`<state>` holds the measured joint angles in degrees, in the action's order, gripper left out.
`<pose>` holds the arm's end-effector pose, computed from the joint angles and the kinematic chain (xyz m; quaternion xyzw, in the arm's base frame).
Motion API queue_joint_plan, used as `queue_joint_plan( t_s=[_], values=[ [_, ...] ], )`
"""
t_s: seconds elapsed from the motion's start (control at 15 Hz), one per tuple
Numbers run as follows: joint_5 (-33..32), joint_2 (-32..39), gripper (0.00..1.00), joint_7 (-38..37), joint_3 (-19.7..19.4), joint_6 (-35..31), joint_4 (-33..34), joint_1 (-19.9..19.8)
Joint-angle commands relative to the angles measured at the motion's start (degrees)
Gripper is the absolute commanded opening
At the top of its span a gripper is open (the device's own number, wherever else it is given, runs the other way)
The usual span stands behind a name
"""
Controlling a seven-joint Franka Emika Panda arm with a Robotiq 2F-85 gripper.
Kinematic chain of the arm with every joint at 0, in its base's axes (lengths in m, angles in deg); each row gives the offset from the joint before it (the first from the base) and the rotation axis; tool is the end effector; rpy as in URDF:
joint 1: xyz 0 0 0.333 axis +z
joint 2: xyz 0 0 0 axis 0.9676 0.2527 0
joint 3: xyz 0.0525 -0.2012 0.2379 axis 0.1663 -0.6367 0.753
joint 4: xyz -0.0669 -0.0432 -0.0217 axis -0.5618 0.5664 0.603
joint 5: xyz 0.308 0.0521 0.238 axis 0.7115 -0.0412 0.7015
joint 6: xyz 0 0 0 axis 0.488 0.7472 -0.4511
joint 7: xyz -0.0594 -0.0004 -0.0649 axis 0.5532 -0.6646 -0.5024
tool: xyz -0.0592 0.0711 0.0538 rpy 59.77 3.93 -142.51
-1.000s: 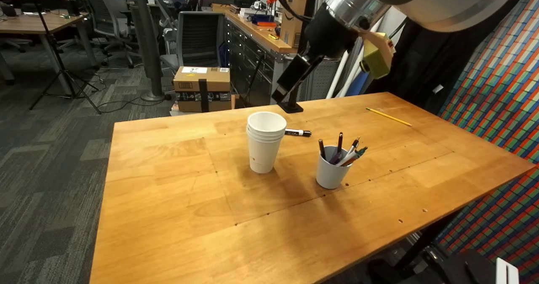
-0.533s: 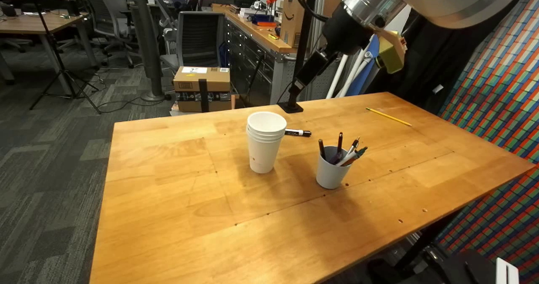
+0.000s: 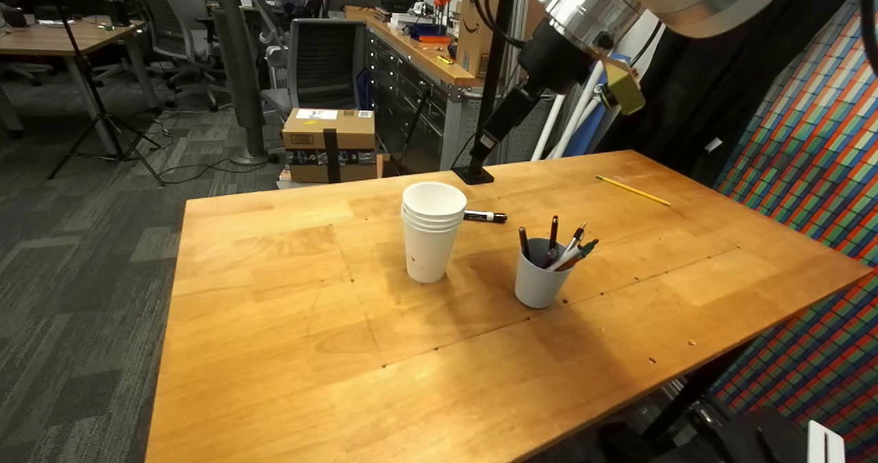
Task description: Pick up the white cups and put them in the other white cups. Pick up the marker pen and put it in the stacked white cups.
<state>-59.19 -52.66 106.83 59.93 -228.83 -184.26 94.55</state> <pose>0.4845 0.1060 0.4301 -0.8893 -0.4021 -0.1940 0.0987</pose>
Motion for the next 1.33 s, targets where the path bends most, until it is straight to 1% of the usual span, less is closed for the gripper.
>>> queue_joint_plan(
  t_s=[0.0, 0.13, 0.33, 0.53, 0.73, 0.93, 1.27],
  values=[
    [3.62, 7.68, 1.00, 1.76, 2.94, 2.33, 8.04, -2.20],
    [3.38, 11.70, 1.00, 1.42, 5.04, 2.89, 11.62, -3.41],
    [1.18, 17.52, 1.00, 0.86, 8.20, 3.92, 16.69, -6.14],
    [-2.77, 22.23, 1.00, 0.87, 10.49, 5.70, 21.07, -9.17],
    [-7.86, 25.71, 1.00, 0.69, 11.43, 6.98, 24.53, -11.93],
    [-12.48, 27.74, 1.00, 0.18, 11.48, 7.22, 27.13, -14.28],
    [-16.53, 27.95, 1.00, 0.41, 11.43, 8.37, 27.76, -17.44]
  ],
)
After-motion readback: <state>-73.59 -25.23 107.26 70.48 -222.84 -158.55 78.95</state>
